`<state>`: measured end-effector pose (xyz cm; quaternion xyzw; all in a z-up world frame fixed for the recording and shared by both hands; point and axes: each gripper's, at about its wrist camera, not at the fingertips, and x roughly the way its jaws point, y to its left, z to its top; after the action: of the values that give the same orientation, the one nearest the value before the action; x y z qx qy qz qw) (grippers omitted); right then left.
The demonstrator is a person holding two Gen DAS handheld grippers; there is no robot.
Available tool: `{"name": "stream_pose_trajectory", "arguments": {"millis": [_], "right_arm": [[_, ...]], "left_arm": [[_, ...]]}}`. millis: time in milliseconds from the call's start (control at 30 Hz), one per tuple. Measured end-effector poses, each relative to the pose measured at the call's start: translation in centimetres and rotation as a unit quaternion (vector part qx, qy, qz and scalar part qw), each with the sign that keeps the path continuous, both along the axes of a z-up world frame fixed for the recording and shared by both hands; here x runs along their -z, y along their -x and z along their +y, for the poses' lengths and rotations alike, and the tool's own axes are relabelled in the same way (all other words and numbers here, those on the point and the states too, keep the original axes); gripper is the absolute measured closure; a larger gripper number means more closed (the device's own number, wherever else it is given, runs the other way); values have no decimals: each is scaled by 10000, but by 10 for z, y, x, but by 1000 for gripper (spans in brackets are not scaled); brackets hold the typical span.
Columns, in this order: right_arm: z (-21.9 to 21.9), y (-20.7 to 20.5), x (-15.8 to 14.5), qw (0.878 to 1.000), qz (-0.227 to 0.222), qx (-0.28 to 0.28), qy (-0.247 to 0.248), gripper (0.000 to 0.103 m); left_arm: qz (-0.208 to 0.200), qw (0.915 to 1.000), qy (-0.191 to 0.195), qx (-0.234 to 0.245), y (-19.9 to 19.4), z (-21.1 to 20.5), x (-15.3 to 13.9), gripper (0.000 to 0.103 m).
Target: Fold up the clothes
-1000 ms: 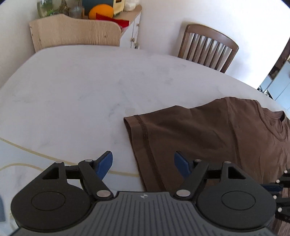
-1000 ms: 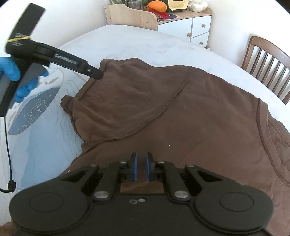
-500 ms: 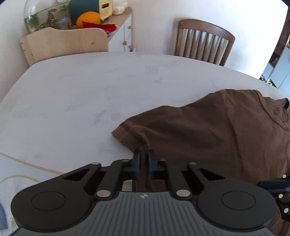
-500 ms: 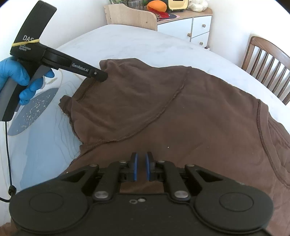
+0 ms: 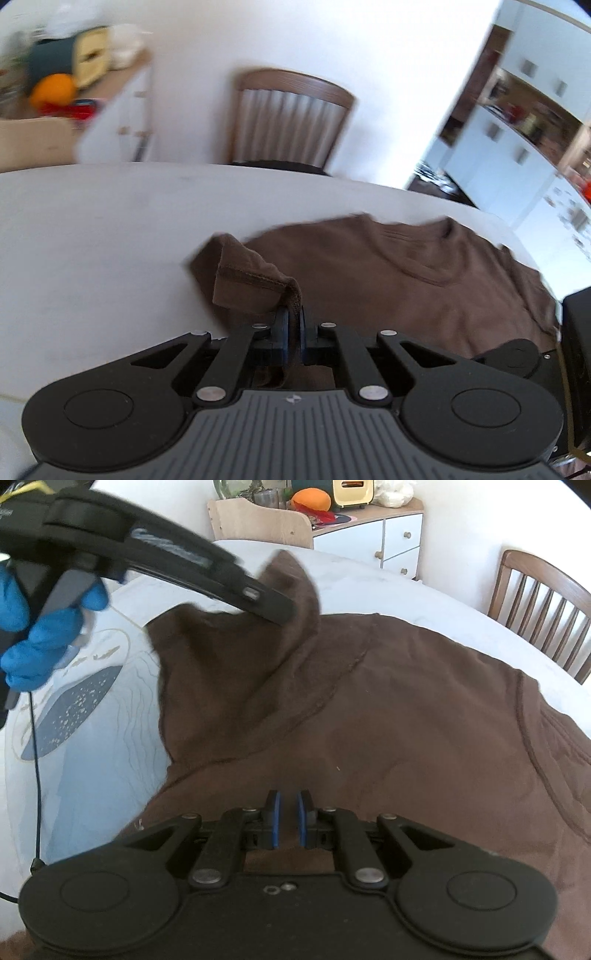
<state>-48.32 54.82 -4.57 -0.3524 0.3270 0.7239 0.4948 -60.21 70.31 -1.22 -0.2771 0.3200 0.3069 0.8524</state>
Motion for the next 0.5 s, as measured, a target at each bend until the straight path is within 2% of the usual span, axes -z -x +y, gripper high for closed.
{"name": "stream_pose_trajectory", "arguments": {"millis": [167, 267, 433, 500], "right_arm": [[-23, -28, -2, 9995, 68, 274, 132, 0], [-35, -41, -1, 9988, 97, 441, 200, 0], [-49, -56, -2, 9970, 63, 735, 218, 0], [-47, -62, -8, 9962, 11, 859, 151, 0]], "left_arm": [[-207, 9981, 108, 568, -50, -28, 6, 99], [-20, 9968, 65, 802, -73, -40, 24, 99], [111, 9934, 448, 1050, -79, -45, 51, 98], [29, 9910, 533, 1227, -75, -46, 52, 92]]}}
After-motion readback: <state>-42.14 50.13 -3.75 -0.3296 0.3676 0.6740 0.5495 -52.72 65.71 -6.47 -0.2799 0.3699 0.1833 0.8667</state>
